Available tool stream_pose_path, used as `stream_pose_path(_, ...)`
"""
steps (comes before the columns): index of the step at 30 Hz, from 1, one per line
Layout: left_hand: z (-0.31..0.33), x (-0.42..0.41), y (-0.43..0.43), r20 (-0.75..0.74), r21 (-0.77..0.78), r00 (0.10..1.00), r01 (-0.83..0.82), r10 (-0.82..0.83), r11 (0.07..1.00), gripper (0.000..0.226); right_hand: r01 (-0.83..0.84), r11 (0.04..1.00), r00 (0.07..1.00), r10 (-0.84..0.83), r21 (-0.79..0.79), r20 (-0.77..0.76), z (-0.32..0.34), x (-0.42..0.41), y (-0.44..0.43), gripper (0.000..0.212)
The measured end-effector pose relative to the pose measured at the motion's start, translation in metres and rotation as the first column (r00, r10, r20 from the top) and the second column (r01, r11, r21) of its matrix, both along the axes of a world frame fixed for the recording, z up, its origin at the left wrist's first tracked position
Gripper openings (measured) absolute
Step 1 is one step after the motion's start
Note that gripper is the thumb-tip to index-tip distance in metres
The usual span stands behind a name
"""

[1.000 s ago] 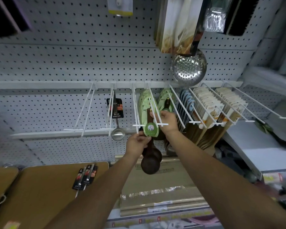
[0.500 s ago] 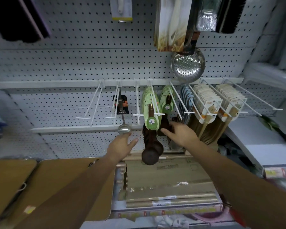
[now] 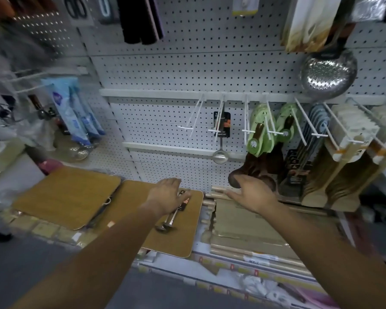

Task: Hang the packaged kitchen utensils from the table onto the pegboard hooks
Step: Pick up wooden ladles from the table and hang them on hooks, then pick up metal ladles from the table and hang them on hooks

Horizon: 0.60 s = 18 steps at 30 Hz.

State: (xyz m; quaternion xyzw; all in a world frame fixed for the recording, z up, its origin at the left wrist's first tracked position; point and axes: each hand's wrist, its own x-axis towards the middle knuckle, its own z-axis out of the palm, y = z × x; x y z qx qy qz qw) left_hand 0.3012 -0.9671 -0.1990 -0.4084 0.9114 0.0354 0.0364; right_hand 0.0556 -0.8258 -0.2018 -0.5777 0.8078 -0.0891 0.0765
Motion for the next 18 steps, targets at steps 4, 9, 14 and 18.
stream_pose_path(4,-0.013,0.041,-0.012,0.001,0.031,1.0,-0.011,0.011,0.999,0.079,-0.045,0.998,0.999,0.045,0.051,0.014,-0.02,0.056,-0.019,0.077)
stream_pose_path(9,-0.041,0.101,-0.049,0.001,0.096,1.0,-0.005,0.005,0.995,0.082,0.025,0.994,0.999,-0.029,0.105,0.038,-0.042,0.123,-0.047,0.085)
stream_pose_path(14,-0.077,0.159,-0.085,0.016,0.195,0.999,0.026,-0.029,0.981,0.076,0.07,0.982,0.992,-0.087,0.177,0.092,-0.077,0.186,-0.068,0.062)
stream_pose_path(18,-0.105,0.179,-0.111,0.081,0.22,0.993,0.061,-0.081,0.973,0.077,0.101,0.963,0.986,-0.13,0.248,0.102,-0.101,0.216,-0.083,0.065)
